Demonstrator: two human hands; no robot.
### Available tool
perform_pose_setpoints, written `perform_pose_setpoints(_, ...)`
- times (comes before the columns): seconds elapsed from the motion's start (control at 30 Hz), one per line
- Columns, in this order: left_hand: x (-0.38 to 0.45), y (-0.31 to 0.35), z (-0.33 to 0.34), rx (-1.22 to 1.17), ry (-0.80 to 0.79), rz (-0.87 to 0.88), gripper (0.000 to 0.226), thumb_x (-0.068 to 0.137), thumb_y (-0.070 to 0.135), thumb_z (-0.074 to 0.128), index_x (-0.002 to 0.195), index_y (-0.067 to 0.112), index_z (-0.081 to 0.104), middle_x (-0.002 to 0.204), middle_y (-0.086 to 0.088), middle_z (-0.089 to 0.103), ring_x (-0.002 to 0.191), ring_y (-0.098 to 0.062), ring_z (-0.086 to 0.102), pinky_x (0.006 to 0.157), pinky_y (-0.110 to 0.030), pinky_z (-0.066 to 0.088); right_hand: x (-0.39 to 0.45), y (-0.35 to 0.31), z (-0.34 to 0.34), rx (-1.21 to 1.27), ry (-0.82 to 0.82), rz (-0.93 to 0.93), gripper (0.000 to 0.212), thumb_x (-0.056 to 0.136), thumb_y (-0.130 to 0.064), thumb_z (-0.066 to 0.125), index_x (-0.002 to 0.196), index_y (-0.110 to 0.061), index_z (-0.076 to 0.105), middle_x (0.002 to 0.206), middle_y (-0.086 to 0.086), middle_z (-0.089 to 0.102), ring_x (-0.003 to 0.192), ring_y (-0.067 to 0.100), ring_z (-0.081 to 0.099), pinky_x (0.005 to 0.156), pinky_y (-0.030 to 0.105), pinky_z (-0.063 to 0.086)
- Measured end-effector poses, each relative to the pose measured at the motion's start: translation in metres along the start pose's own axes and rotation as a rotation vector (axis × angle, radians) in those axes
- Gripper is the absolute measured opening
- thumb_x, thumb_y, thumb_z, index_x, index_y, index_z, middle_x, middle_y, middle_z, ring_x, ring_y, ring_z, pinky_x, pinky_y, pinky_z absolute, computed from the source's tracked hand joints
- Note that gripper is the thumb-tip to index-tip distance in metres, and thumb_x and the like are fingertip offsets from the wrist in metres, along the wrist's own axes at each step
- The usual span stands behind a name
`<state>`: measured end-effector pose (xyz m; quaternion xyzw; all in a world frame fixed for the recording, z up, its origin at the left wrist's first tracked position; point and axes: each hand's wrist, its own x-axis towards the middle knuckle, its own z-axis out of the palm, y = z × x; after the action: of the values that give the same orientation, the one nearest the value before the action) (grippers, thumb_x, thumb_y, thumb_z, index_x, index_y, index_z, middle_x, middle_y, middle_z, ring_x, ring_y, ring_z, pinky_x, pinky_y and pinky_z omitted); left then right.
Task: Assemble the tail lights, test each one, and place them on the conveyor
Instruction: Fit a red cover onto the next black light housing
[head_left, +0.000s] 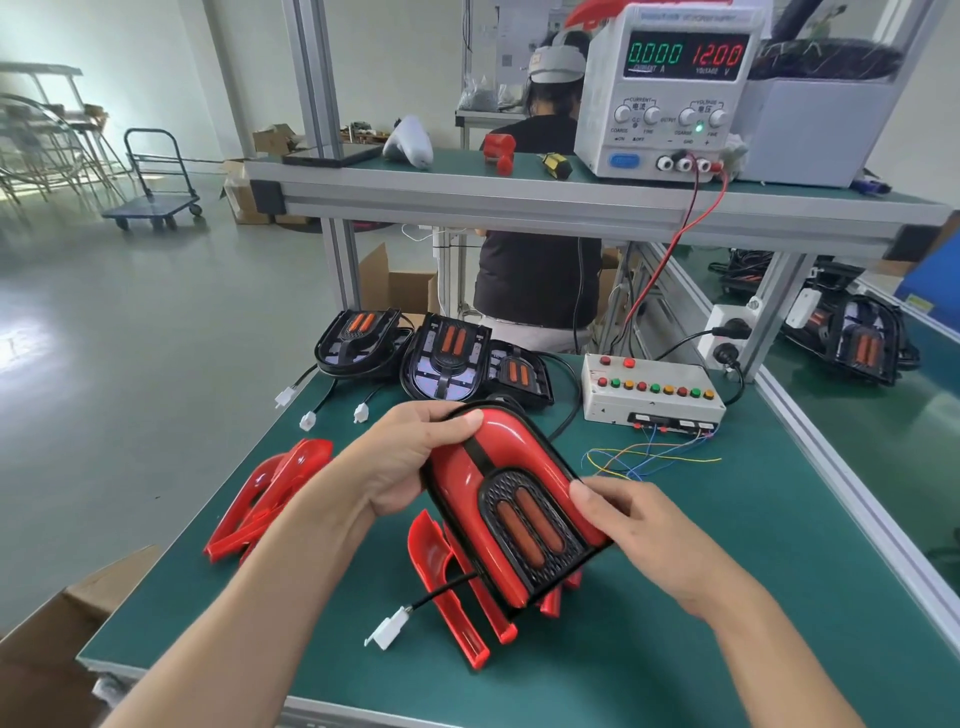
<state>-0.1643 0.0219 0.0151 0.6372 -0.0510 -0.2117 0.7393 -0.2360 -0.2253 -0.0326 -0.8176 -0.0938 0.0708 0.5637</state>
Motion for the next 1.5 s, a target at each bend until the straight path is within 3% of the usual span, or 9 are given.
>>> perform_pose_setpoints(0.1, 0.003, -0.001, 0.0, -0.025, 0.012, -0.029, 0.027, 0.098, 0.009, 0.06, 0.12, -0.006, 0.068, 0.11, -0.024, 0.072, 0.083, -0.025, 0.072, 0.081, -0.032, 0.062, -0.006, 0.01, 0.005, 0.05, 0.062, -0.003, 0.044, 0.102, -0.048, 0.052, 0.099, -0.011, 0.073, 0.097, 0.019, 0.074, 0.088, 0.037, 0.068, 0.095, 0.055, 0.052)
perform_pose_setpoints(0.23, 0.005, -0.002, 0.005, -0.036, 0.039, -0.053, 0.031, 0.099, 0.01, 0.058, 0.123, -0.01, 0.065, 0.118, -0.029, 0.068, 0.087, -0.026, 0.07, 0.084, -0.035, 0.06, -0.004, 0.014, 0.019, -0.075, 0.217, -0.065, 0.042, 0.097, -0.062, 0.046, 0.091, -0.028, 0.071, 0.084, -0.014, 0.072, 0.089, -0.003, 0.057, 0.088, 0.037, 0.048)
perform_pose_setpoints(0.5, 0.008, 0.003, -0.001, -0.078, 0.09, -0.127, 0.036, 0.098, 0.013, 0.06, 0.124, -0.012, 0.063, 0.107, -0.023, 0.07, 0.088, -0.029, 0.066, 0.092, -0.04, 0.055, -0.008, 0.017, 0.017, 0.16, 0.142, -0.077, 0.068, 0.096, -0.068, 0.045, 0.101, -0.005, 0.067, 0.102, 0.02, 0.07, 0.097, 0.034, 0.062, 0.103, 0.061, 0.044)
perform_pose_setpoints(0.8, 0.006, 0.001, 0.001, -0.059, 0.07, -0.105, 0.033, 0.098, 0.015, 0.062, 0.12, -0.009, 0.067, 0.115, -0.026, 0.071, 0.087, -0.028, 0.071, 0.087, -0.038, 0.06, -0.013, 0.02, 0.016, 0.055, 0.145, -0.08, 0.038, 0.101, -0.051, 0.048, 0.128, -0.032, 0.069, 0.128, -0.013, 0.071, 0.136, 0.011, 0.053, 0.118, 0.045, 0.037)
perform_pose_setpoints(0.97, 0.002, 0.007, 0.006, 0.058, -0.023, -0.065, 0.038, 0.091, 0.031, 0.067, 0.112, -0.001, 0.07, 0.105, -0.019, 0.071, 0.084, -0.023, 0.067, 0.077, -0.03, 0.056, -0.02, 0.02, 0.013, 0.165, 0.066, -0.026, 0.056, 0.091, -0.067, 0.059, 0.111, -0.017, 0.069, 0.106, 0.014, 0.072, 0.096, 0.024, 0.065, 0.096, 0.045, 0.053)
perform_pose_setpoints(1.13, -0.006, 0.01, 0.022, -0.028, -0.129, -0.048, 0.066, 0.081, 0.057, 0.065, 0.129, 0.01, 0.06, 0.124, -0.017, 0.067, 0.105, -0.027, 0.067, 0.09, -0.04, 0.056, -0.032, 0.034, 0.023, 0.334, 0.293, -0.015, 0.024, 0.091, -0.036, 0.063, 0.109, -0.025, 0.075, 0.107, 0.004, 0.078, 0.098, 0.016, 0.073, 0.082, 0.021, 0.056)
perform_pose_setpoints(1.27, -0.016, -0.002, 0.033, 0.317, 0.113, 0.093, 0.028, 0.097, 0.054, 0.051, 0.109, 0.032, 0.064, 0.114, -0.003, 0.072, 0.1, -0.015, 0.072, 0.086, -0.034, 0.06, -0.064, 0.052, 0.008, 0.695, 0.65, 0.071, 0.039, 0.088, -0.029, 0.059, 0.109, 0.001, 0.071, 0.091, 0.018, 0.078, 0.069, 0.021, 0.074, 0.052, 0.03, 0.059)
perform_pose_setpoints(1.4, -0.045, -0.035, 0.016, 0.569, 0.342, 0.328, 0.022, 0.097, 0.036, 0.061, 0.081, 0.024, 0.069, 0.073, 0.004, 0.073, 0.06, -0.006, 0.067, 0.057, -0.018, 0.053, -0.102, 0.07, -0.008, 0.732, 0.837, 0.2, 0.03, 0.102, -0.018, 0.055, 0.105, 0.01, 0.066, 0.081, 0.028, 0.074, 0.059, 0.035, 0.073, 0.049, 0.03, 0.06)
perform_pose_setpoints(1.5, -0.074, -0.065, -0.005, 0.973, 0.431, 0.294, 0.021, 0.086, 0.043, 0.072, 0.071, 0.029, 0.065, 0.065, 0.015, 0.067, 0.059, -0.002, 0.059, 0.058, -0.019, 0.044, -0.115, 0.077, -0.008, 0.748, 0.916, 0.305, 0.031, 0.101, -0.018, 0.059, 0.096, 0.012, 0.066, 0.073, 0.027, 0.073, 0.054, 0.037, 0.072, 0.048, 0.031, 0.06)
